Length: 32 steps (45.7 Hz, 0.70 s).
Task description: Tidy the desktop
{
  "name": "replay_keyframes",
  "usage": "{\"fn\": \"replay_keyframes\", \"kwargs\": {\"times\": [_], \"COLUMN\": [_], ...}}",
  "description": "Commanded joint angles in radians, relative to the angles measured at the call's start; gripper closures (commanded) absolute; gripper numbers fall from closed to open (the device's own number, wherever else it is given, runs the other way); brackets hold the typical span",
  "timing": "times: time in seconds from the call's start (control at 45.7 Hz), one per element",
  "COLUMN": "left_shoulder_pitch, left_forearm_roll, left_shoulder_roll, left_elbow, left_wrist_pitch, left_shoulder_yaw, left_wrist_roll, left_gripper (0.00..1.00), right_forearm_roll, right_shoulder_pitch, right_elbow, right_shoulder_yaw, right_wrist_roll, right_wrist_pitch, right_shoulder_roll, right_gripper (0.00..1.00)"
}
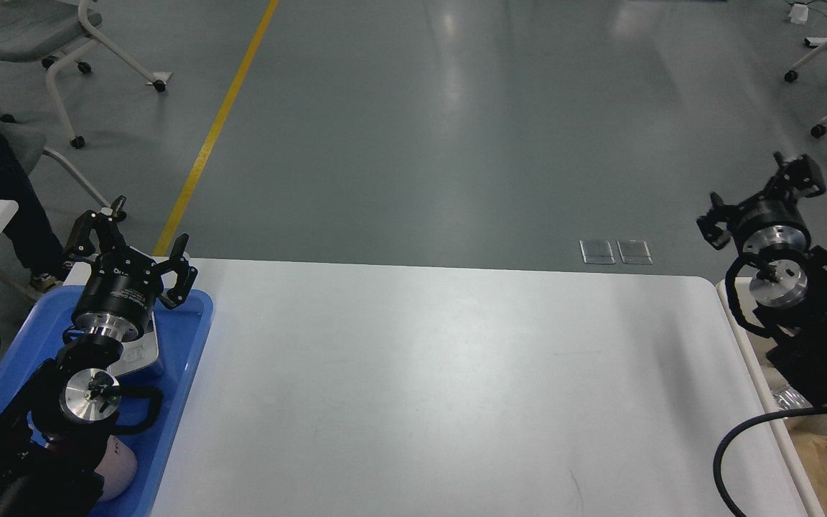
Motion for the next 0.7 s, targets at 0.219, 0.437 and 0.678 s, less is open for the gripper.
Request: {"fn": "replay_keyframes", "kwargs": {"times": [0.219, 0.437, 0.678], "left_shoulder_pitch": [0.056, 0.123, 0.125], "left_forearm_roll": [-0.001, -0.004, -0.009], "left_shoulder_roll": [-0.040, -0.036, -0.046], "left_elbow": [-0.024, -0.114, -0.116], "left_wrist_pitch": [-0.032, -0.065, -0.095], "left_shoulder_yaw": [-0.039, -0.127, -0.219], "left_wrist_roll": [-0.009, -0.009, -0.009], "left_gripper": [0.04, 0.04, 0.04], "right_forearm_roll": [0.004, -0.004, -0.010], "right_shoulder_pitch": [-0.109, -0.196, -0.342], "right_elbow": [0.307, 0.386, 0.403], "right_shoulder_yaw": [0.113, 0.138, 0.191], "right_wrist_roll": [-0.001, 0.001, 0.001], "right_wrist_pitch": [0.169, 0.169, 0.175], "right_shoulder_roll": [0.175, 0.183, 0.130], "right_gripper": [0.00, 0.00, 0.00]}}
